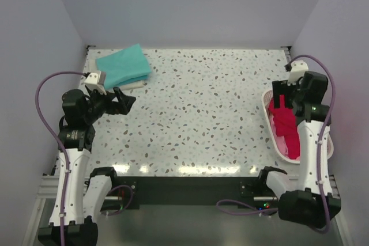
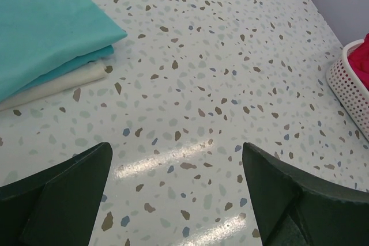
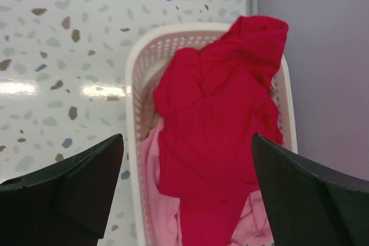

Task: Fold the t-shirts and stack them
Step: Grab the tshirt from the pile

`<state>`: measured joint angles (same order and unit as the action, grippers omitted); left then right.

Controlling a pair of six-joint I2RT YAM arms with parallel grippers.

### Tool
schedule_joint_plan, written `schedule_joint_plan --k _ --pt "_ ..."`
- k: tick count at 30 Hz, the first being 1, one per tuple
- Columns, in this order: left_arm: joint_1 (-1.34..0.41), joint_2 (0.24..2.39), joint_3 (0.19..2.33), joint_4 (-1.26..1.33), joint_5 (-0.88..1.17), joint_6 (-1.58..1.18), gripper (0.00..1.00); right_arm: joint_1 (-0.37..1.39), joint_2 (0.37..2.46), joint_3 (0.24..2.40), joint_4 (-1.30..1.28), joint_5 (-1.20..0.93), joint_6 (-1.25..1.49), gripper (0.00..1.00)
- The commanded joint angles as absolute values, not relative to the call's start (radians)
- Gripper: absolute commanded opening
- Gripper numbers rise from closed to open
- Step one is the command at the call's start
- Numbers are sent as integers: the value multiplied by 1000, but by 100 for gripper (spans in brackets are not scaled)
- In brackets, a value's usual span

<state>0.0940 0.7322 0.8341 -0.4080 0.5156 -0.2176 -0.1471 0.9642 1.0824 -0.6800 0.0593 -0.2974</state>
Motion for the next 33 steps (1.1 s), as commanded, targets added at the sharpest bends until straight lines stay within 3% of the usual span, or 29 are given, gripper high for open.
schedule_joint_plan --k 1,6,22,25,26,29,33 --pt "86 716 802 -359 554 -219 100 -326 1067 1155 -791 -211 -406 94" --pt "78 722 727 -298 575 -227 100 -451 1189 1180 -842 -206 -500 86" --pt "44 752 681 -256 586 -239 100 -456 1453 1095 -672 -22 -540 67" --pt "46 750 683 -261 591 -239 100 -454 1447 1083 -672 -20 -541 51" --pt "45 752 686 -261 591 -241 100 -454 1442 1083 -672 -20 -541 32" --pt "44 758 695 -265 594 -239 100 -454 1402 1095 -676 -29 -537 0" --pt "44 765 710 -273 594 -236 100 -454 1324 1153 -738 -61 -526 0"
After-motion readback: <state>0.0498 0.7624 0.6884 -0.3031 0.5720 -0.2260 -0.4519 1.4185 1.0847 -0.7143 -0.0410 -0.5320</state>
